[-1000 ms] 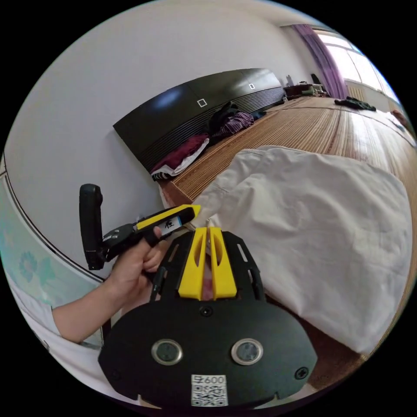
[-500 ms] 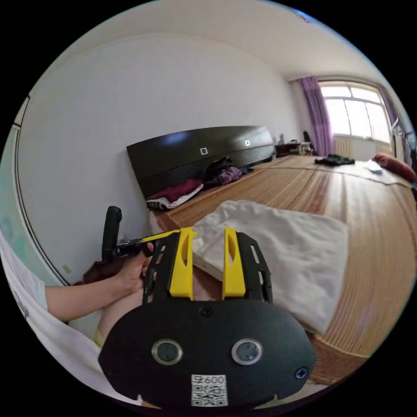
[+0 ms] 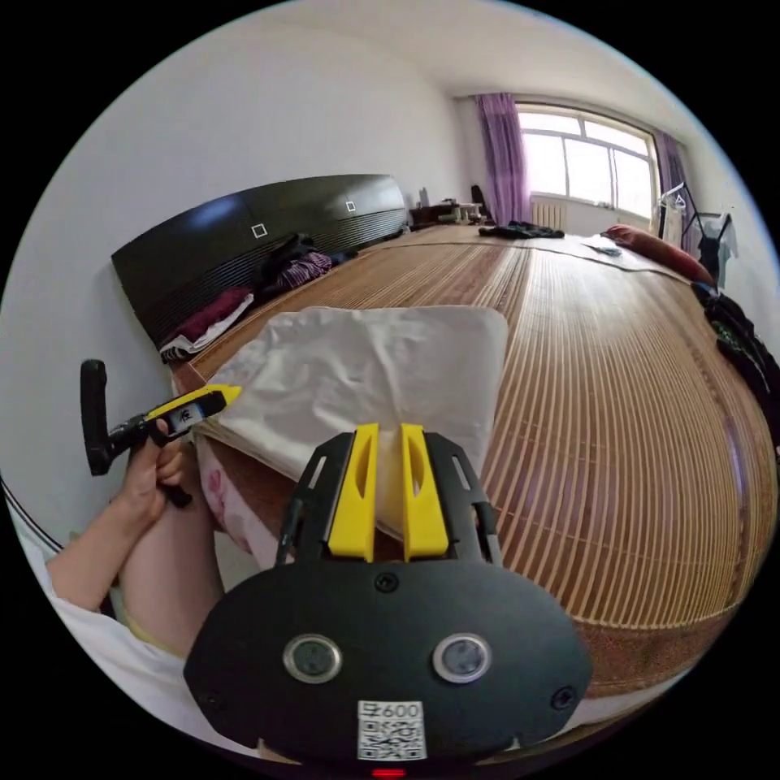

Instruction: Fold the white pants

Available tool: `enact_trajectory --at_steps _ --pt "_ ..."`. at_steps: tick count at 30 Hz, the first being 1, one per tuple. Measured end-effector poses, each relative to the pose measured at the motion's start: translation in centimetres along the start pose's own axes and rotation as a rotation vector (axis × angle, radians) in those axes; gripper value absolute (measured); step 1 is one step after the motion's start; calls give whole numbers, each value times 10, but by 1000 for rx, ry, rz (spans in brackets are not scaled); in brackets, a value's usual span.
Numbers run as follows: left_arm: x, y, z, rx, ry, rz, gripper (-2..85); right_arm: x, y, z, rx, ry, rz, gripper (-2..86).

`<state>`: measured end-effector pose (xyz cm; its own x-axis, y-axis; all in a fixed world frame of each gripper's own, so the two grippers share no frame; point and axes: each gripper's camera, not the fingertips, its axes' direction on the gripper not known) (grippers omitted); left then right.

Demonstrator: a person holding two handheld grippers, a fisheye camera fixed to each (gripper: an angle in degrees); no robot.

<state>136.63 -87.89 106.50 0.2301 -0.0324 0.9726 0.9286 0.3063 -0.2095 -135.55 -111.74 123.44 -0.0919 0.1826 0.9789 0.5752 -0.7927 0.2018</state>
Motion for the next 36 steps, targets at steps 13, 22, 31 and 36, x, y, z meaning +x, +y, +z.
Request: enact_trajectory --at_steps 13,22,31,36 --pt "41 30 59 -50 -147 124 112 16 -10 -9 19 -22 -8 -1" --pt "51 44 83 -48 -156 130 110 24 -18 -21 22 -11 -16 0" --pt "62 54 99 -48 -162 136 111 32 -23 -34 27 -4 -16 -1" --pt "68 57 104 -46 -166 138 111 35 -24 -41 31 5 -22 -2"
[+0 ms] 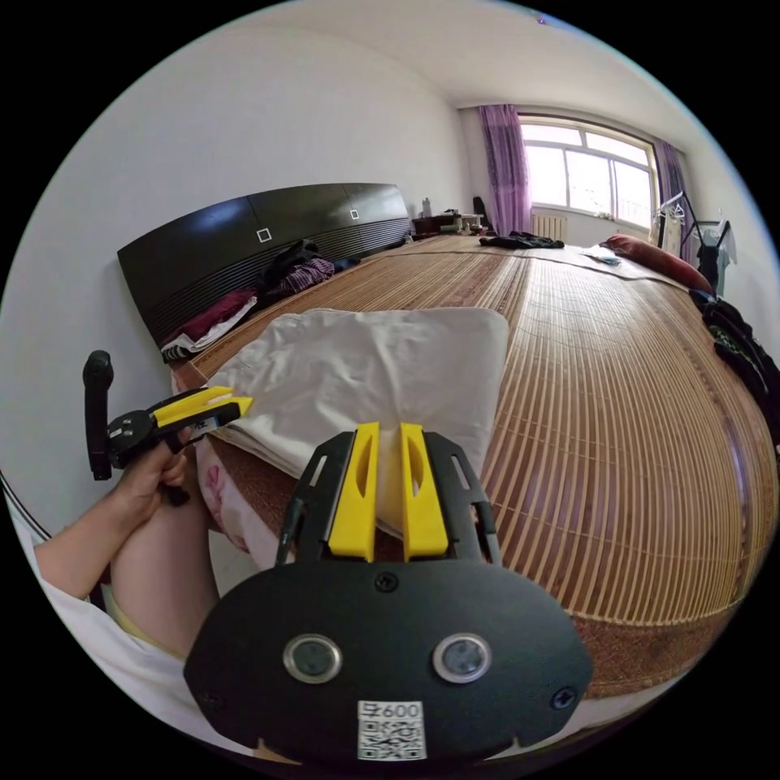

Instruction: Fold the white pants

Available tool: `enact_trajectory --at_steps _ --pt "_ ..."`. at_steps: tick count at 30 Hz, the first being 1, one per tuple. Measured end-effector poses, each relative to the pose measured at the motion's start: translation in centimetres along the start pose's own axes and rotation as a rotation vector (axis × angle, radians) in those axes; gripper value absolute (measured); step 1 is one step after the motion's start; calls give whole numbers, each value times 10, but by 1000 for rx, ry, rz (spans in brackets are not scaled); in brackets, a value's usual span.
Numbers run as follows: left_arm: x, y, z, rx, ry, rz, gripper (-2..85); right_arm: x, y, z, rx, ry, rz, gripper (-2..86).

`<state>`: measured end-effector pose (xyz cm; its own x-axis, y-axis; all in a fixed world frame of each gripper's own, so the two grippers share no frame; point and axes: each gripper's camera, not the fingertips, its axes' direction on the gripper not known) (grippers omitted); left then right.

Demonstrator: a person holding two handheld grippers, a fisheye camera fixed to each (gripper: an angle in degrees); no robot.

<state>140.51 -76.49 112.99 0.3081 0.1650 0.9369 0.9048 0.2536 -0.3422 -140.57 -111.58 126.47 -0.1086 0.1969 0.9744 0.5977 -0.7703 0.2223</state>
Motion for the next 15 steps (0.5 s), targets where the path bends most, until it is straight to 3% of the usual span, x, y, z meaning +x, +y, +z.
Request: enact_trajectory --at_steps 15 --pt "18 -3 -8 0 -3 0 111 9 -2 -17 4 0 -3 -2"
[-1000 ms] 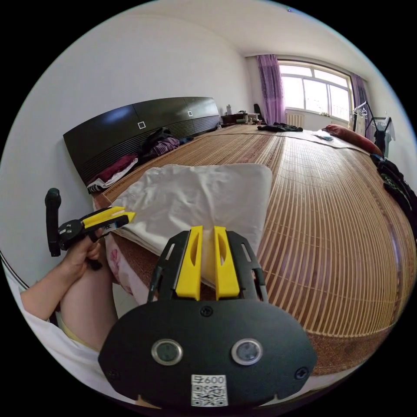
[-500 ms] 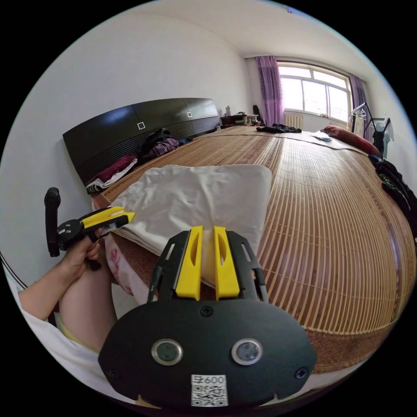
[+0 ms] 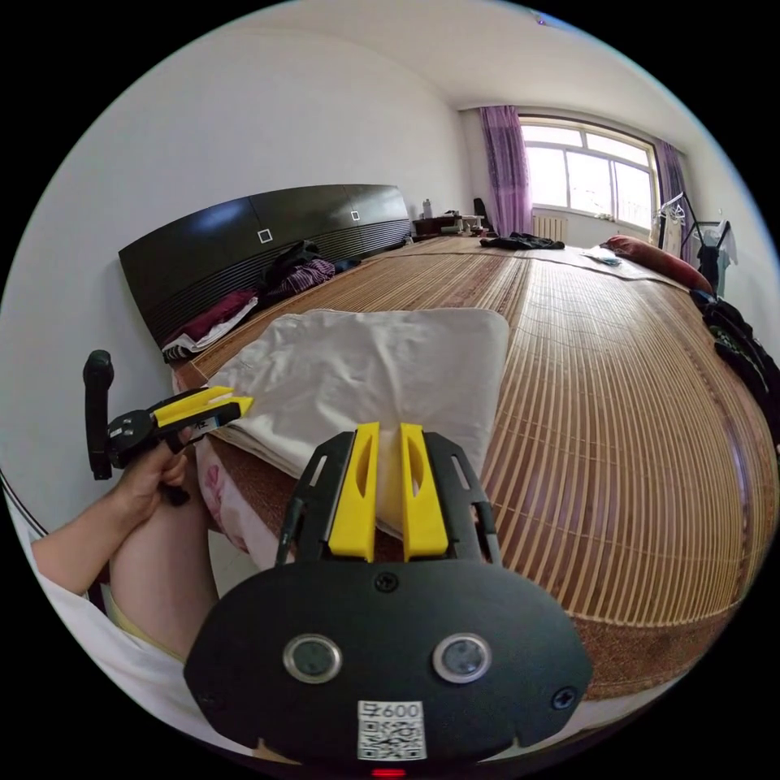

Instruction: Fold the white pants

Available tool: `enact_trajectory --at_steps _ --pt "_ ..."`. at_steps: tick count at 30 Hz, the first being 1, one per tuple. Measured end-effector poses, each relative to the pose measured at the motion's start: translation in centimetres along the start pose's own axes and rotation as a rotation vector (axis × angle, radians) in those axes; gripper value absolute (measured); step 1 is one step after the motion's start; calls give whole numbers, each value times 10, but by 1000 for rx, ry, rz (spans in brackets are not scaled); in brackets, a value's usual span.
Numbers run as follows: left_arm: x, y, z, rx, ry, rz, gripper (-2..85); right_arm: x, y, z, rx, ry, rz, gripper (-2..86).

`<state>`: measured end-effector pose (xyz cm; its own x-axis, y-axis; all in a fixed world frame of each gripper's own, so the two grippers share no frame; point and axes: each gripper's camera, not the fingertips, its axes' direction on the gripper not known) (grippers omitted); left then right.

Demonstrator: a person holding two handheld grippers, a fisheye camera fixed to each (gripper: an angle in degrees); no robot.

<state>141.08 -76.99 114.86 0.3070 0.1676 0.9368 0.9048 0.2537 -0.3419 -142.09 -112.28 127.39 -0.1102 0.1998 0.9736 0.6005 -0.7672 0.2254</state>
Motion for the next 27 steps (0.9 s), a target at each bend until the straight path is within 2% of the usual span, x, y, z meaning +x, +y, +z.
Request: enact_trajectory --at_steps 18,27 --pt "4 -25 -50 -2 6 -27 116 2 9 -14 4 -20 8 -1" --pt "-29 -47 -90 39 150 -136 149 -3 19 -17 8 -29 12 -1"
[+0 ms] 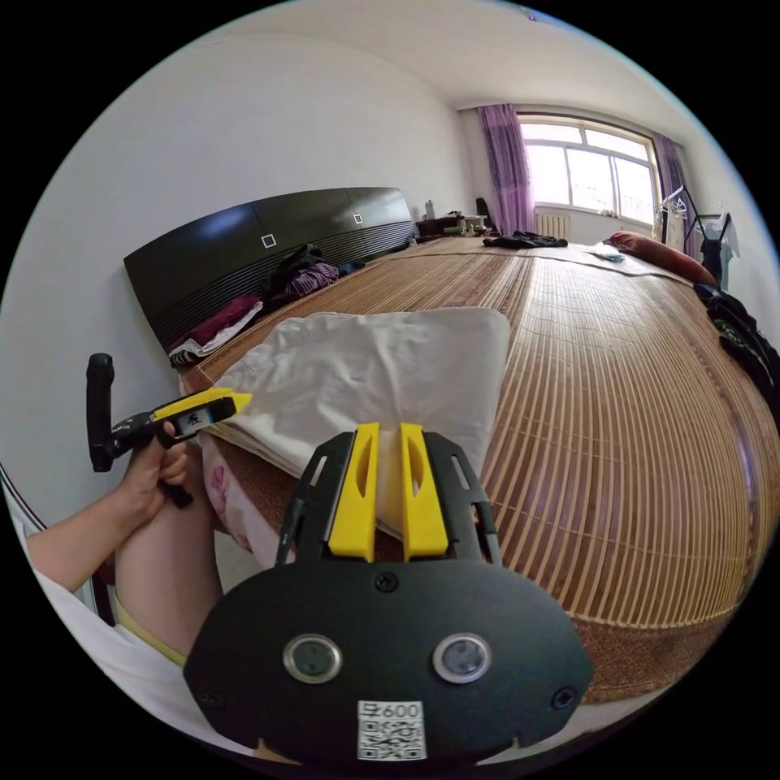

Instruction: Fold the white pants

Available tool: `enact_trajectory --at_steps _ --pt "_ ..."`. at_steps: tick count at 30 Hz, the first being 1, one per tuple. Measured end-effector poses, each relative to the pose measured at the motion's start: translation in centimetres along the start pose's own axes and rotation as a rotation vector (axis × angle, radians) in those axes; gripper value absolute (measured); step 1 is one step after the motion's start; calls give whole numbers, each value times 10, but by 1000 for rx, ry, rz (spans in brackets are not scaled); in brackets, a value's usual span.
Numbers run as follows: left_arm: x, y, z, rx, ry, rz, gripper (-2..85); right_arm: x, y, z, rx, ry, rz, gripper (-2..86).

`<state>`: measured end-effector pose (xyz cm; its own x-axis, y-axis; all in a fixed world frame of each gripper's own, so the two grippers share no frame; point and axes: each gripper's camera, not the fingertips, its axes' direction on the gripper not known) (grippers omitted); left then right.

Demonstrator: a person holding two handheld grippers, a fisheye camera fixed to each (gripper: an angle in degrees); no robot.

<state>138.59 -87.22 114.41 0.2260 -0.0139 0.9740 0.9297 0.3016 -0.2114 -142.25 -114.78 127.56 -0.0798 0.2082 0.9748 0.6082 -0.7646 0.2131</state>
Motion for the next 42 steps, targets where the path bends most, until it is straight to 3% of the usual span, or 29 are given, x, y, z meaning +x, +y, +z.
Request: enact_trajectory --at_steps 9,13,17,24,28,30,31,35,37,42 --pt "-24 -33 -30 -8 80 -111 137 -10 11 1 2 -16 9 0" --pt "-26 -54 -32 -75 58 -101 62 -20 15 0 4 -2 -3 4" --pt "-38 -85 -60 -33 114 -82 32 -53 17 -10 3 70 -159 26" --pt "-128 -129 -106 72 177 -266 19 -75 19 -57 267 9 -139 68" --pt "-172 -127 -67 -121 273 -352 15 -77 5 -29 106 -13 -167 62" --pt "-185 -127 -62 -100 351 -380 13 -79 2 -1 -40 -1 -169 54" --pt "-192 -129 -59 -119 343 -396 12 -81 2 18 -147 9 -170 50" --pt "-214 -127 -75 -64 147 -508 13 -84 4 22 -110 -26 -117 35" --pt "-192 -139 -84 -49 157 -387 12 -89 6 22 -93 -22 -118 28" --pt "-44 -153 -40 -184 368 81 7 -119 4 27 -96 20 -188 -1"
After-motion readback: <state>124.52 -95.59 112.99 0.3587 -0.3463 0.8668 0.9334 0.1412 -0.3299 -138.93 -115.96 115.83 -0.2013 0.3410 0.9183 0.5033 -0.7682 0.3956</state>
